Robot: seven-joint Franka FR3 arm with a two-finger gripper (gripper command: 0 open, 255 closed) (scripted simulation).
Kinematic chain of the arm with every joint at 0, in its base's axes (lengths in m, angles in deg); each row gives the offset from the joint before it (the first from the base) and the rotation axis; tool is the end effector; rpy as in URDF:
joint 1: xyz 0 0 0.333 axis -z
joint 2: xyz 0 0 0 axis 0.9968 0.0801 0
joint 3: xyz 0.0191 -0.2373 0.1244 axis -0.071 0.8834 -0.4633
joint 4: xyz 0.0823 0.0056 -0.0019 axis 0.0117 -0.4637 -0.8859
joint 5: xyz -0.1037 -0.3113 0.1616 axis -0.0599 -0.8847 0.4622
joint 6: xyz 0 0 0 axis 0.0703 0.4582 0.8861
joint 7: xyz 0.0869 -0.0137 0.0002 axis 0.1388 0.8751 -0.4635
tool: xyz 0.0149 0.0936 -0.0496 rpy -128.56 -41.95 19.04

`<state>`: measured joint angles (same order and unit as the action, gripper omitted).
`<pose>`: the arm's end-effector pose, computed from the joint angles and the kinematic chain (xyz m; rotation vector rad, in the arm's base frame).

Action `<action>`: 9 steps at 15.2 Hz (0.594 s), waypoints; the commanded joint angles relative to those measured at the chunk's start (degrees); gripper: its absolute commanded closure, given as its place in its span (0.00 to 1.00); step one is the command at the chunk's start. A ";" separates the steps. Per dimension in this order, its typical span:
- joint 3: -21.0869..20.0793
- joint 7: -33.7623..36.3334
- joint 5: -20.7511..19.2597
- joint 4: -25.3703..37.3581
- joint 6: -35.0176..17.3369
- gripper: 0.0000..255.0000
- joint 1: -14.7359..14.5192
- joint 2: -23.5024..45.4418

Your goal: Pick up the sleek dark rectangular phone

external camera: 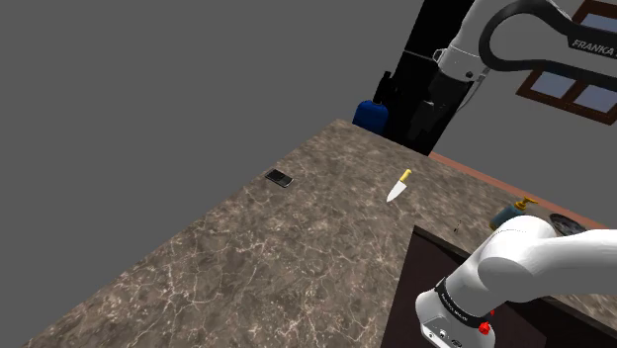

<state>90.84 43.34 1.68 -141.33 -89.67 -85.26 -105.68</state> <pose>0.3273 -0.0221 0.5630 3.1090 0.1019 0.0965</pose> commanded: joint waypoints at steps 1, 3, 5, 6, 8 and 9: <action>0.00 0.00 0.00 0.00 0.00 0.00 0.00 0.00; -0.55 0.75 0.50 -0.85 -3.47 0.00 -0.40 2.82; -1.09 1.47 0.97 -1.39 -6.89 0.00 -0.80 5.89; -1.36 1.82 1.19 -1.55 -8.57 0.00 -0.99 7.52; -1.89 2.50 1.60 -1.62 -11.88 0.00 -1.38 10.93; -2.16 2.83 1.79 -1.55 -13.49 0.00 -1.57 12.71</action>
<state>88.91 45.87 3.28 -143.18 -101.23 -86.65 -95.23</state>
